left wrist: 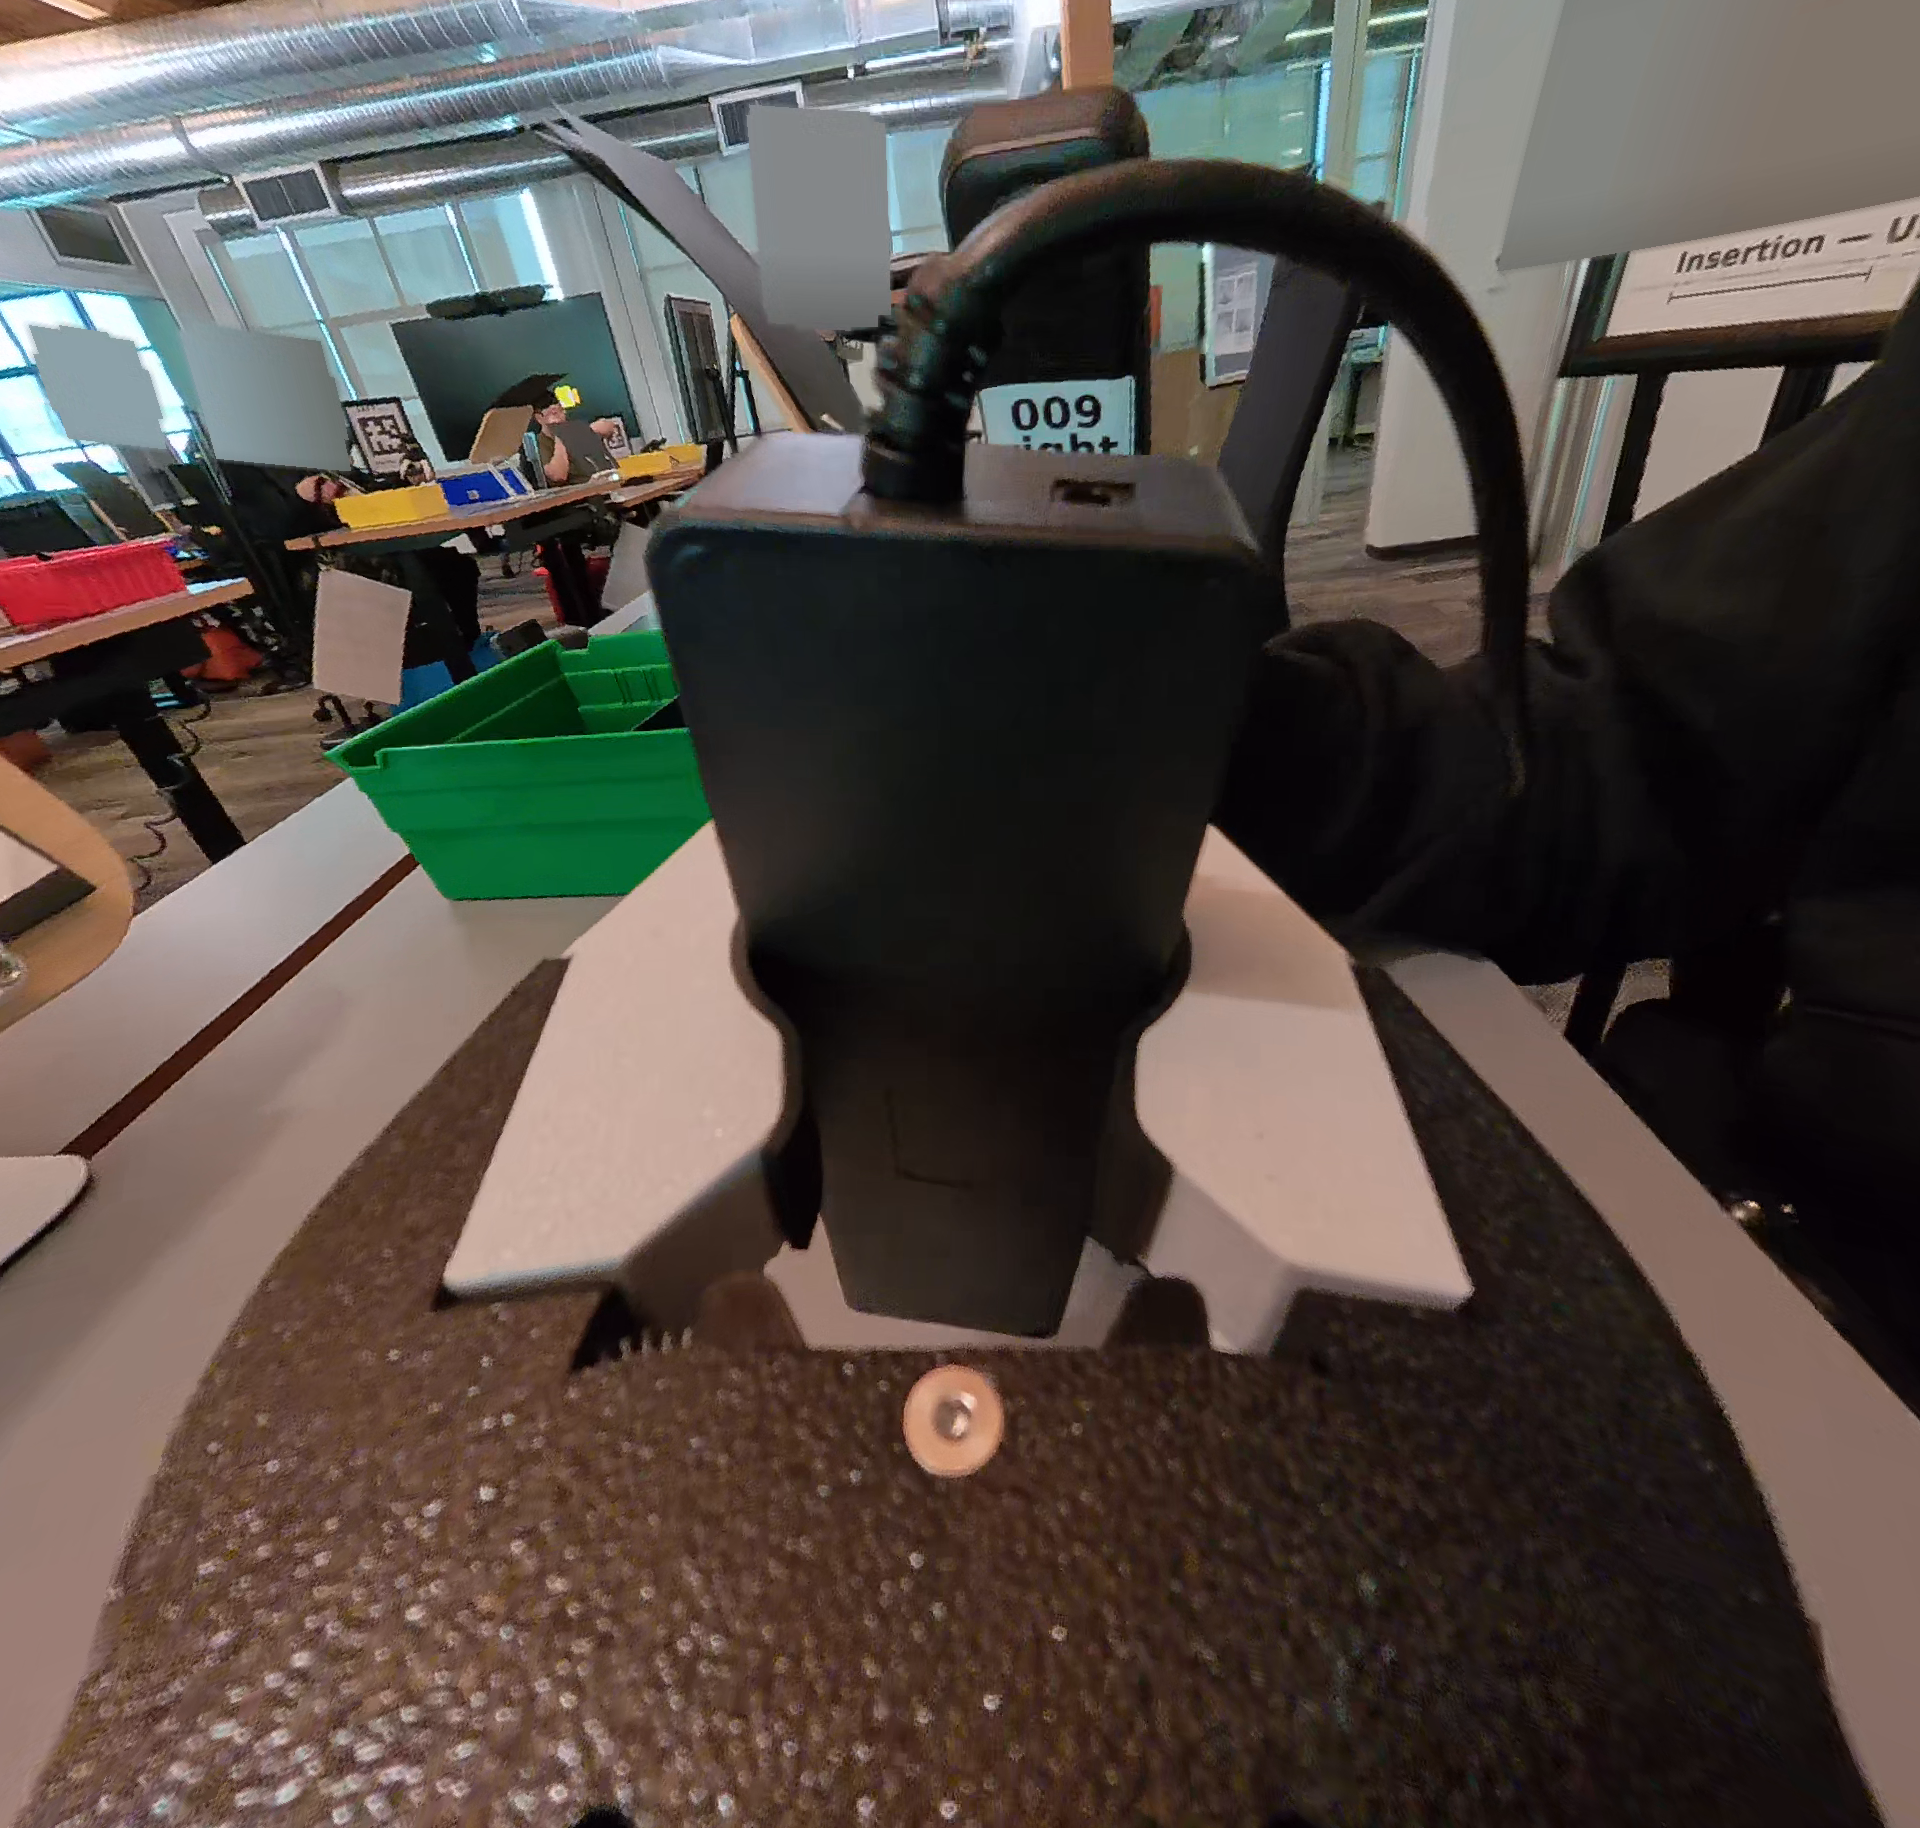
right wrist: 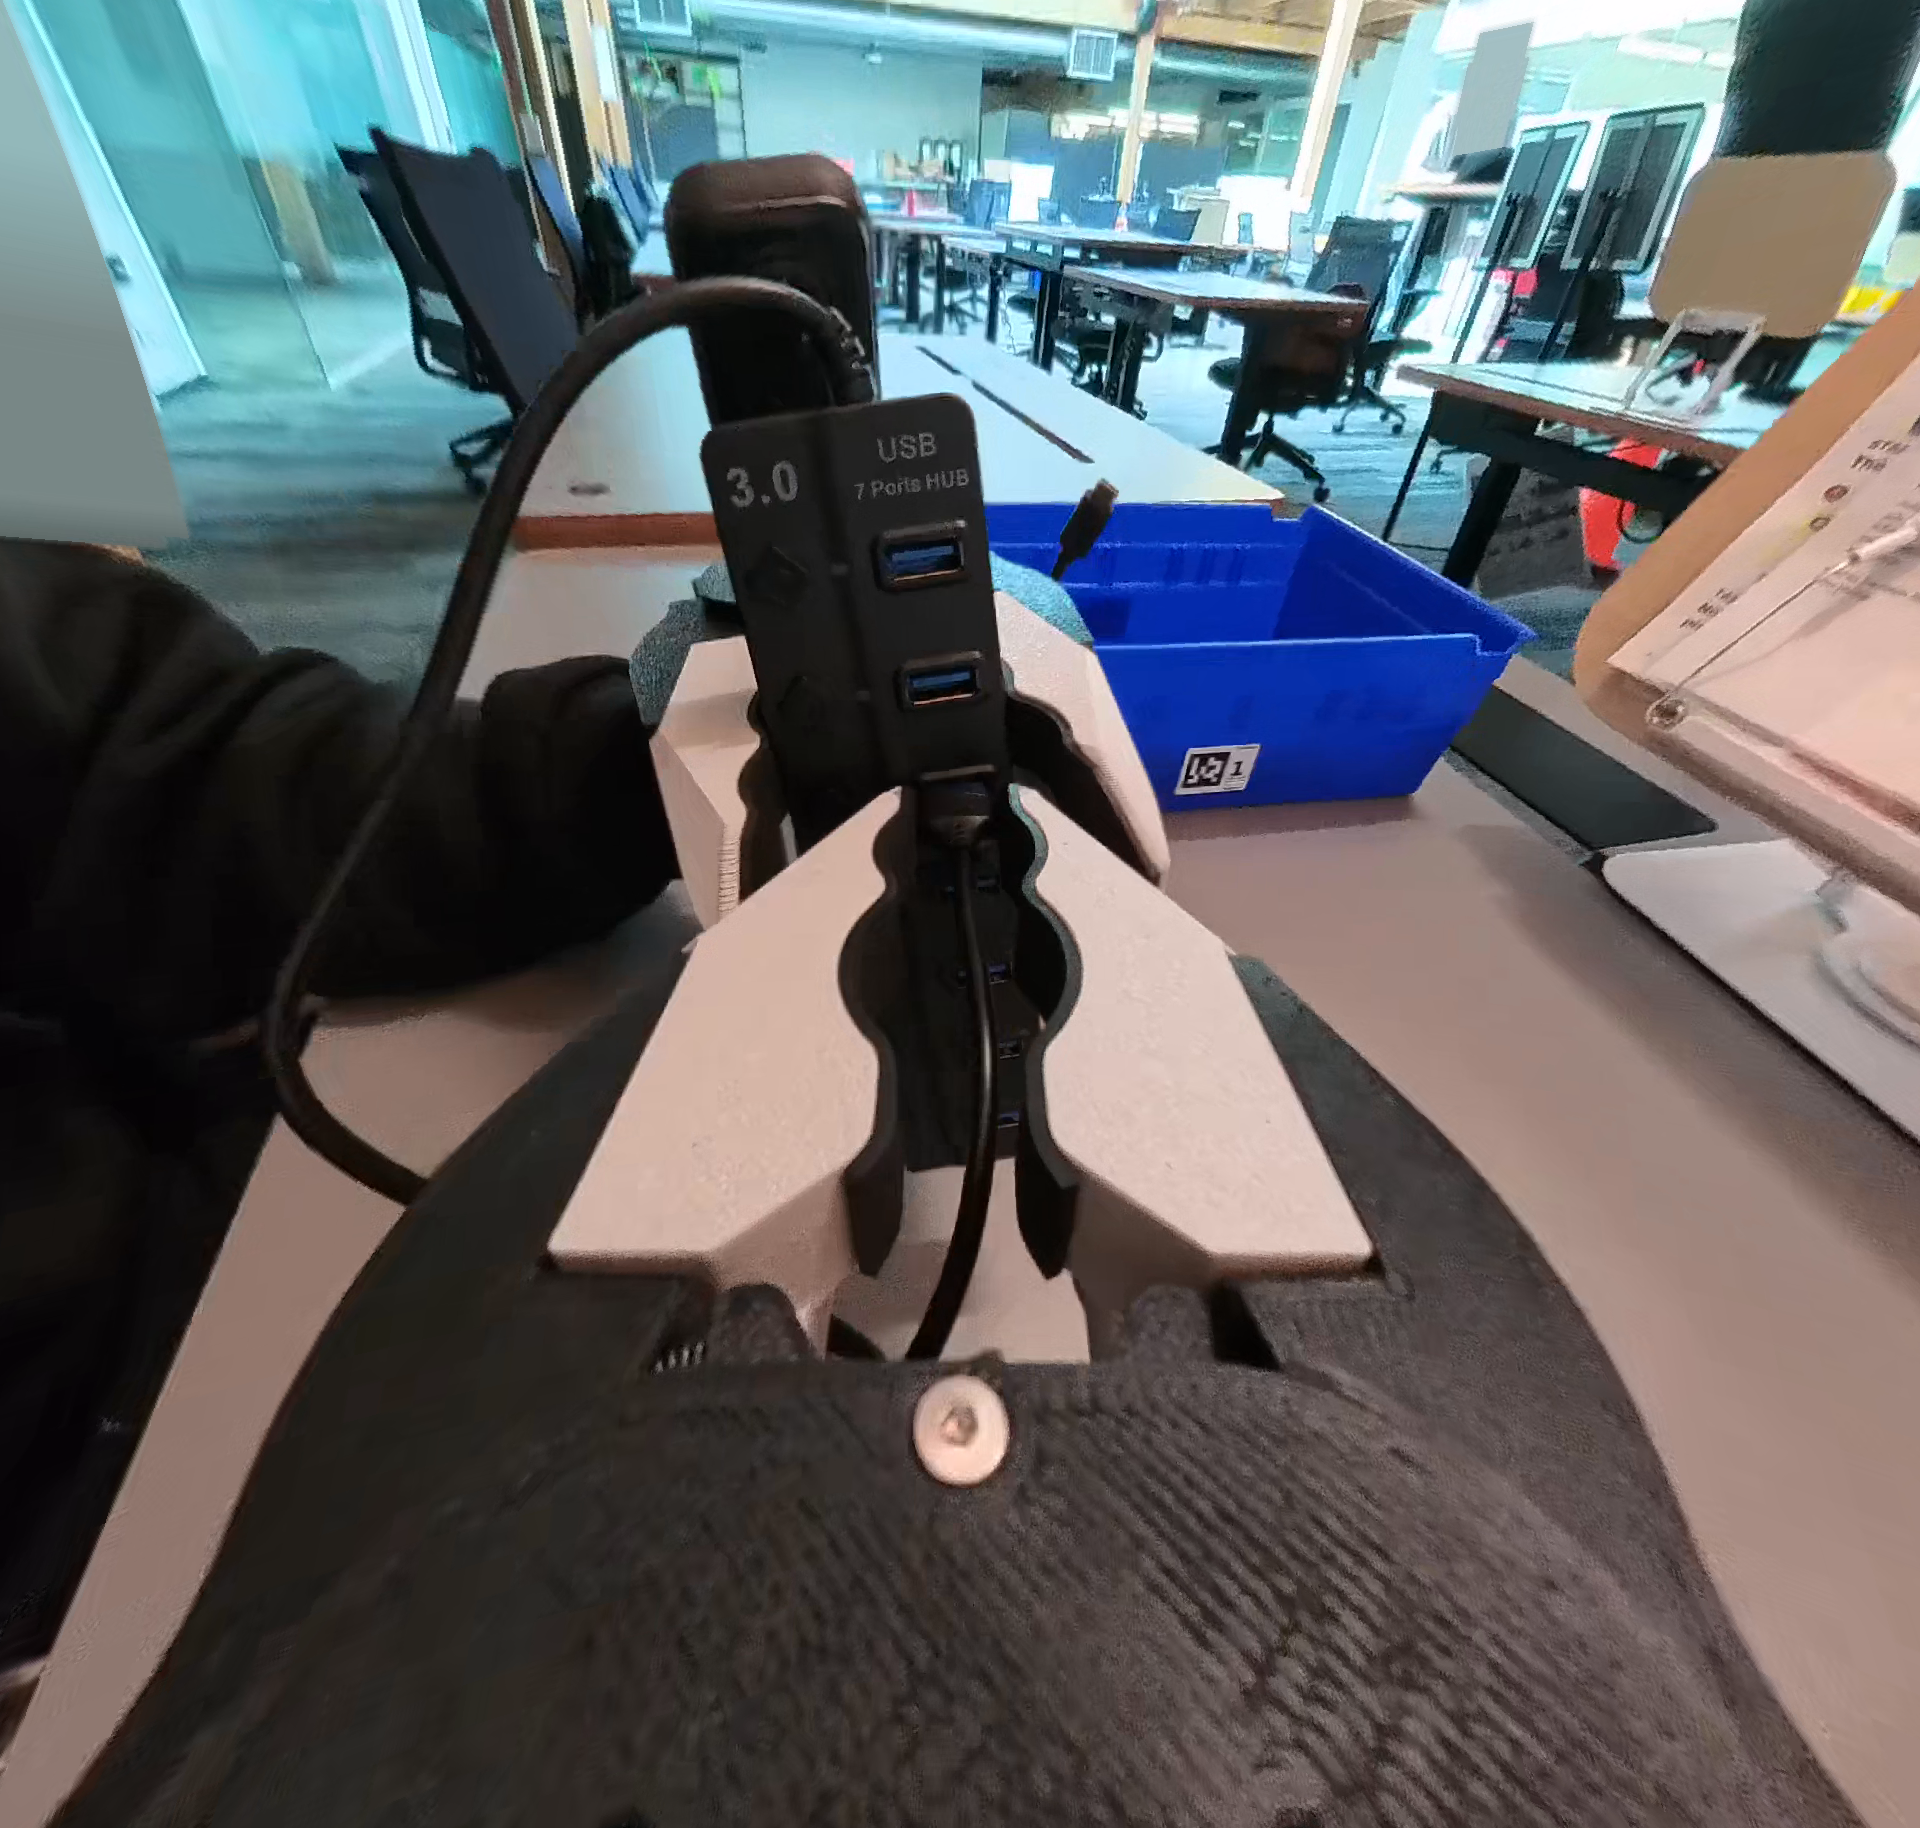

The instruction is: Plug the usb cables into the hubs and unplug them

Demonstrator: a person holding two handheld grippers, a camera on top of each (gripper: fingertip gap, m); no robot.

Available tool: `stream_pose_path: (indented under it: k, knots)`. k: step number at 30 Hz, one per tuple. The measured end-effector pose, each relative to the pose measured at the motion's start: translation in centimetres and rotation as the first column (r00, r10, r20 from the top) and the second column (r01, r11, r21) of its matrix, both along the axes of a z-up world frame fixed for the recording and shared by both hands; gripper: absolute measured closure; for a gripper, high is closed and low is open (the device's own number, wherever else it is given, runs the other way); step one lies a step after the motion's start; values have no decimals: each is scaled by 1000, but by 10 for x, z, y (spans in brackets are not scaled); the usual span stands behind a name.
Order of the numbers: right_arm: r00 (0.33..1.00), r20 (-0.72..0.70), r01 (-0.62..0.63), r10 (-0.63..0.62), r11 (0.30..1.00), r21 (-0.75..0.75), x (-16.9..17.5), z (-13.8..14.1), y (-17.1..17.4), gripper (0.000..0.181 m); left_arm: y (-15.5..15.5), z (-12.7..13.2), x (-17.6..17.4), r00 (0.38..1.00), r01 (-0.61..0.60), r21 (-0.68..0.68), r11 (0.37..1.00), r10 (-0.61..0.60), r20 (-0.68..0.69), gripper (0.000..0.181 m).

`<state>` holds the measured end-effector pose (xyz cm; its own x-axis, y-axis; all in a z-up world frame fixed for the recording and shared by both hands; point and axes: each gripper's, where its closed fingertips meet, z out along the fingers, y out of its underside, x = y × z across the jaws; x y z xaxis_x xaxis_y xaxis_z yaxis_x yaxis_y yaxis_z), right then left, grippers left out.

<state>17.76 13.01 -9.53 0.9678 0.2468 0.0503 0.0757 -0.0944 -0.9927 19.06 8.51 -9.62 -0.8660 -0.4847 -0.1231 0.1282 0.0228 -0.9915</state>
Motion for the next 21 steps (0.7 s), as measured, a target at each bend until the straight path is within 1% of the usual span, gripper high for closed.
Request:
stream_pose_path:
  k: [4, 11, 13, 15, 18, 21]
  knots:
    - [998, -62, -11, 14, 999, 42, 0, 2, 3, 167, 1, 1, 1, 1000, -9, -13, 1000, 9, 6, 119]
    - [997, -80, 1, 3, 998, 56, 2, 0, 6, 167, 2, 0, 3, 1000, -15, -25, 1000, 16, 13, 120]
    - [997, -80, 8, -4, 999, 41, 3, -1, 6, 167, 3, 0, 3, 1000, -11, -34, 999, 11, 9, 120]
    - [998, -53, 17, -17, 1000, 12, 3, -2, 6, 167, 3, 1, 2, 1000, 6, -44, 999, -5, 7, 120]
    - [999, 41, 30, -29, 999, -11, 0, 2, 4, 166, 0, 4, -1, 1000, 20, -43, 999, -20, 17, 119]
    - [998, 67, 6, -5, 1000, -17, 0, 4, -1, 166, -5, 4, -1, 1000, 9, -7, 1000, -9, 20, 119]
